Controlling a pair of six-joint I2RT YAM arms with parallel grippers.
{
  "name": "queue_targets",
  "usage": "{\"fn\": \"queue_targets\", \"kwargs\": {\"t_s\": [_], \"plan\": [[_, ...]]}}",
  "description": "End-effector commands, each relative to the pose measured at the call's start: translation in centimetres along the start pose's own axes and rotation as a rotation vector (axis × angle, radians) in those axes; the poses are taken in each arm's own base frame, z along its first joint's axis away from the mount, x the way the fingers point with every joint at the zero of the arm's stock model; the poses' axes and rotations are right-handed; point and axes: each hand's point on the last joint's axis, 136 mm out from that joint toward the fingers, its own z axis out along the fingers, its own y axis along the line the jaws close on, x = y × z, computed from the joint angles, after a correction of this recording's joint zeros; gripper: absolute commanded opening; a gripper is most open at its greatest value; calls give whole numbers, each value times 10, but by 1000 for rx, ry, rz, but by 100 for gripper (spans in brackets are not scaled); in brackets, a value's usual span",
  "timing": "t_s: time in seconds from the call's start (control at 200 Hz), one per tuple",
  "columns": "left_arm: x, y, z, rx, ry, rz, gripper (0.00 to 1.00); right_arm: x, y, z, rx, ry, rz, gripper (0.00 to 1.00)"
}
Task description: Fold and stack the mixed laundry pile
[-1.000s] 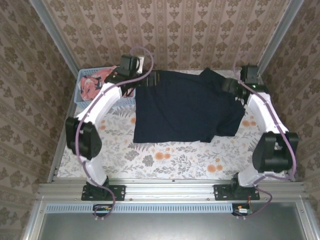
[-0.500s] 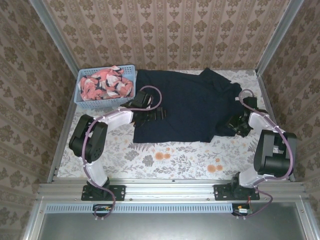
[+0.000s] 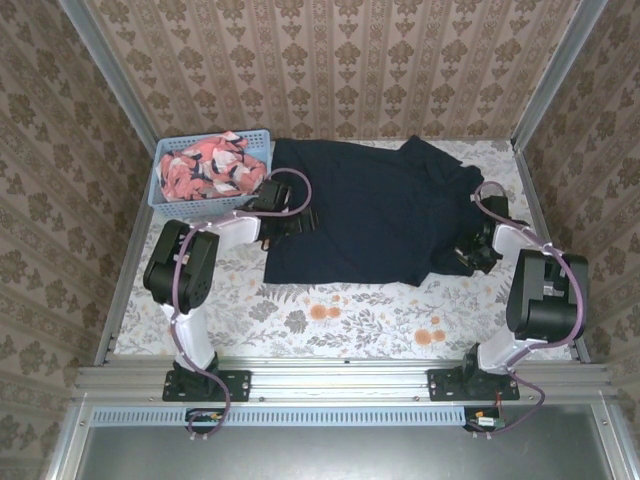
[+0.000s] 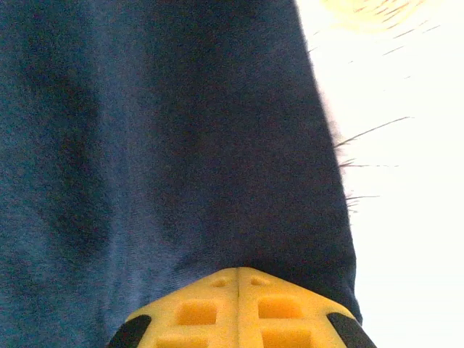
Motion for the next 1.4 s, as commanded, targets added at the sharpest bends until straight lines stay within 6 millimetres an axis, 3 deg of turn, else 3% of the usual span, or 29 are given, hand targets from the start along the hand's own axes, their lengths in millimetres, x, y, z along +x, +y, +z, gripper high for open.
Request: {"fn": "queue_targets", "kwargs": {"t_s": [0.0, 0.135, 0.205, 0.265, 0.37, 0.4, 0.425, 0.51, 0.63, 0.8, 0.92, 1.005, 1.1, 1.18, 1.28, 1.395], "plan": [[-1, 34, 12, -120, 37, 60, 100, -13, -34, -20, 8, -46, 108, 0], [-11, 47, 18, -171, 65, 119, 100, -28, -46, -41, 37, -102, 104, 0], [-16, 43, 17, -157, 72, 125, 100, -33, -40, -51, 16, -122, 83, 0], [-20, 31, 10, -117, 67, 121, 100, -24, -27, -53, -5, -90, 24, 0], [-21, -2, -12, -53, 54, 156, 100, 12, -12, -48, 45, -6, -112, 41], [-23, -7, -20, -52, 43, 166, 100, 22, -10, -46, 53, 11, -131, 48], [-17, -22, -26, -40, 41, 202, 100, 29, -10, -43, 63, 19, -135, 51], [-13, -41, -46, -28, 8, 236, 100, 43, -14, -35, 72, 31, -120, 54], [4, -55, -61, 33, 12, 196, 100, 44, -21, -24, 106, 35, -104, 55], [32, -46, -68, 30, 44, 156, 100, 33, -22, -10, 119, 34, -68, 56], [49, -23, -67, -40, 68, 152, 100, 21, -23, -5, 103, 1, -35, 55], [60, -8, -61, -89, 98, 148, 100, 16, -19, 3, 93, -3, -35, 49], [70, 5, -53, -135, 129, 135, 100, 13, -17, 7, 89, -10, -37, 26], [75, 15, -45, -170, 130, 132, 95, 8, -19, 4, 102, -29, -55, 13], [72, 26, -31, -202, 117, 131, 76, 5, -19, -8, 111, -53, -92, 0], [66, 28, -14, -199, 136, 129, 35, 9, -21, -26, 111, -56, -130, 0]]}}
